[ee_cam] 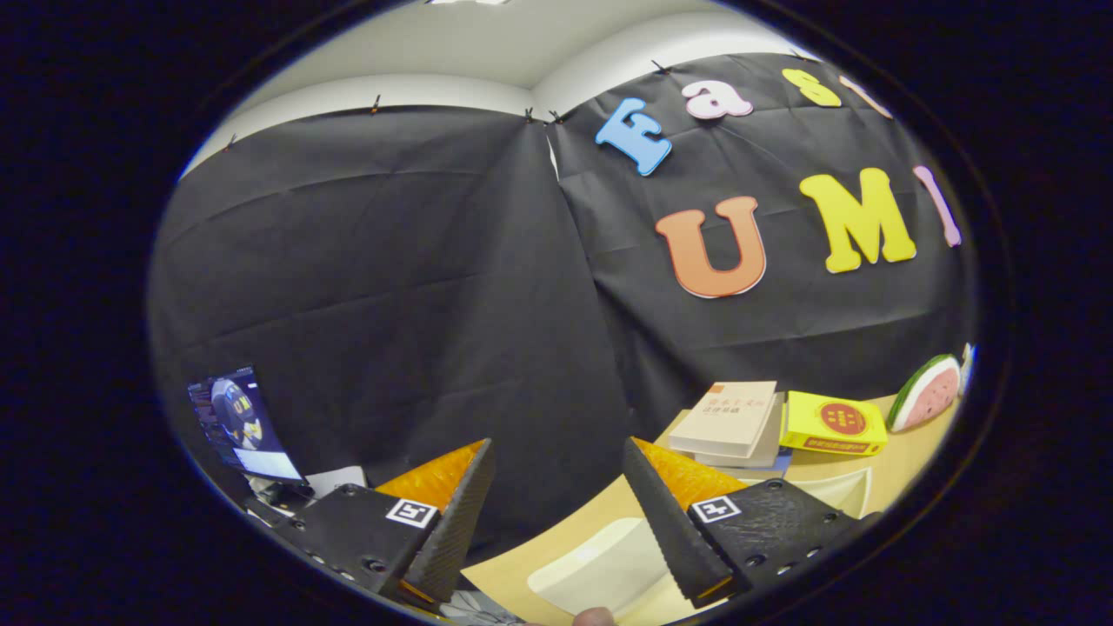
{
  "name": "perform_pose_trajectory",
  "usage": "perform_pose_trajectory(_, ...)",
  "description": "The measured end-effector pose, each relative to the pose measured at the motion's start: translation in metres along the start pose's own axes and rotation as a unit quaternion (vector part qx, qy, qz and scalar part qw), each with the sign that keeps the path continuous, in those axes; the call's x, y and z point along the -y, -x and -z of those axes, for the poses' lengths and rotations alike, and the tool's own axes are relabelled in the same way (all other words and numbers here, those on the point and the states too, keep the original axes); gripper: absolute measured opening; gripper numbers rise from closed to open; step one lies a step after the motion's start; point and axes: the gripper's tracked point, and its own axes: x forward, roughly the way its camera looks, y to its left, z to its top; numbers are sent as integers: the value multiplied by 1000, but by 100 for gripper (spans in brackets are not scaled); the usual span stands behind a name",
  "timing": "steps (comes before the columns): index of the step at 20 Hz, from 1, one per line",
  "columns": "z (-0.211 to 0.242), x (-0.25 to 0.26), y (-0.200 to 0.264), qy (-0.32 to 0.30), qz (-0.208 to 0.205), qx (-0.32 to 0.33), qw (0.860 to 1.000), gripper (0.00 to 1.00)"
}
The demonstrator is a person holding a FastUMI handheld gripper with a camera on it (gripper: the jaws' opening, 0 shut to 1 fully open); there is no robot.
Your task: Open the storage box then place both shoes into the box .Put the left shoe in first, then the right shoe, with the right side of both shoes facing outward in a uniform manner.
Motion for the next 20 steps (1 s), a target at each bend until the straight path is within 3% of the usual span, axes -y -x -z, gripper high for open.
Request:
perform_pose_trajectory(4,-6,41,41,33,44,24,998,95)
perform_pose_trajectory(9,-15,129,111,46,115,40,992,96)
perform_pose_trajectory(16,2,291,229,64,252,19,966,95)
perform_pose_trajectory(20,24,357,278,59,300,-10,952,96)
